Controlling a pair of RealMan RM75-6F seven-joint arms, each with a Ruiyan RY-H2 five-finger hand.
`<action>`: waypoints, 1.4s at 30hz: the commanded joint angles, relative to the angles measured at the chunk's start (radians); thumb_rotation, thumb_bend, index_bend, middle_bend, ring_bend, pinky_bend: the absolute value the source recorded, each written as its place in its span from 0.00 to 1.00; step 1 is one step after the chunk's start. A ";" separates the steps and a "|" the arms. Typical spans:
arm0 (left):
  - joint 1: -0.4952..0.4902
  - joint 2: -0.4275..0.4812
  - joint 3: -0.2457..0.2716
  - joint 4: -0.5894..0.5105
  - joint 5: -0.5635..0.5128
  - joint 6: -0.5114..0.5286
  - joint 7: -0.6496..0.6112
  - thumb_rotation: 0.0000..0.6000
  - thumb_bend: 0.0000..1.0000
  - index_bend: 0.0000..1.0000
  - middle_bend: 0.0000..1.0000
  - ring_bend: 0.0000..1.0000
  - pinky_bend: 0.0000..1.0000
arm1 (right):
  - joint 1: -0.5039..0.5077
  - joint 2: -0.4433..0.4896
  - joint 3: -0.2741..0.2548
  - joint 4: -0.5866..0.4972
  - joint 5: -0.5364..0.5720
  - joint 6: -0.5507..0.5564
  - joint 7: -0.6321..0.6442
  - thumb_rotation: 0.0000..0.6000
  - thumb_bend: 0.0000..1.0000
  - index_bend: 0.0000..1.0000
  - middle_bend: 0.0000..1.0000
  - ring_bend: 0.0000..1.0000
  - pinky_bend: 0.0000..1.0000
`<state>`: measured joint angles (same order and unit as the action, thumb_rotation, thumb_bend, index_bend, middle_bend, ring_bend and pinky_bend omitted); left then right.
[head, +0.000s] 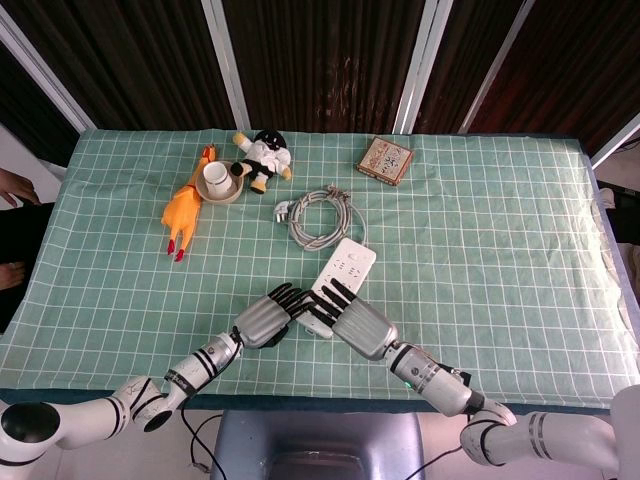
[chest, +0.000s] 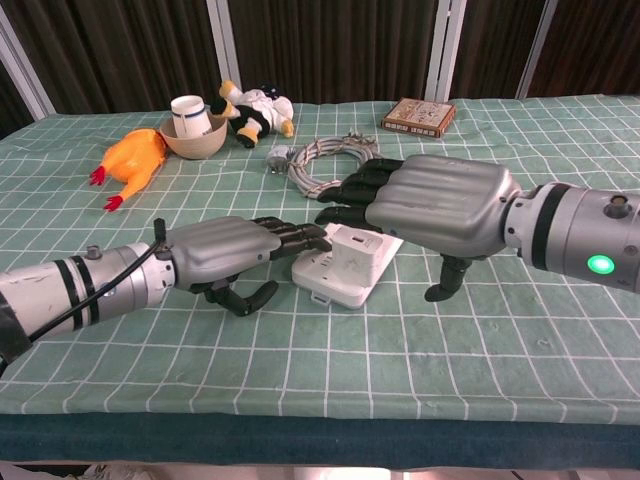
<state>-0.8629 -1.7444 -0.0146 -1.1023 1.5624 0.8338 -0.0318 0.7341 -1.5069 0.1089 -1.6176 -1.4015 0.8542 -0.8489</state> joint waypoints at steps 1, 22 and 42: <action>-0.002 0.002 0.001 -0.002 -0.005 -0.005 0.007 1.00 0.68 0.00 0.00 0.00 0.00 | 0.015 -0.039 -0.005 0.040 -0.016 0.019 -0.013 1.00 0.15 0.11 0.07 0.00 0.12; -0.005 0.015 0.010 -0.034 -0.018 -0.003 0.055 1.00 0.68 0.00 0.00 0.00 0.00 | 0.014 -0.176 -0.033 0.206 -0.052 0.113 0.002 1.00 0.16 0.42 0.27 0.19 0.41; -0.010 0.002 0.015 -0.021 -0.032 -0.020 0.078 1.00 0.68 0.00 0.00 0.00 0.00 | 0.015 -0.192 -0.049 0.257 -0.106 0.159 0.078 1.00 0.17 0.66 0.47 0.42 0.62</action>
<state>-0.8725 -1.7420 0.0010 -1.1230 1.5304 0.8136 0.0464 0.7493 -1.7004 0.0608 -1.3625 -1.5038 1.0102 -0.7746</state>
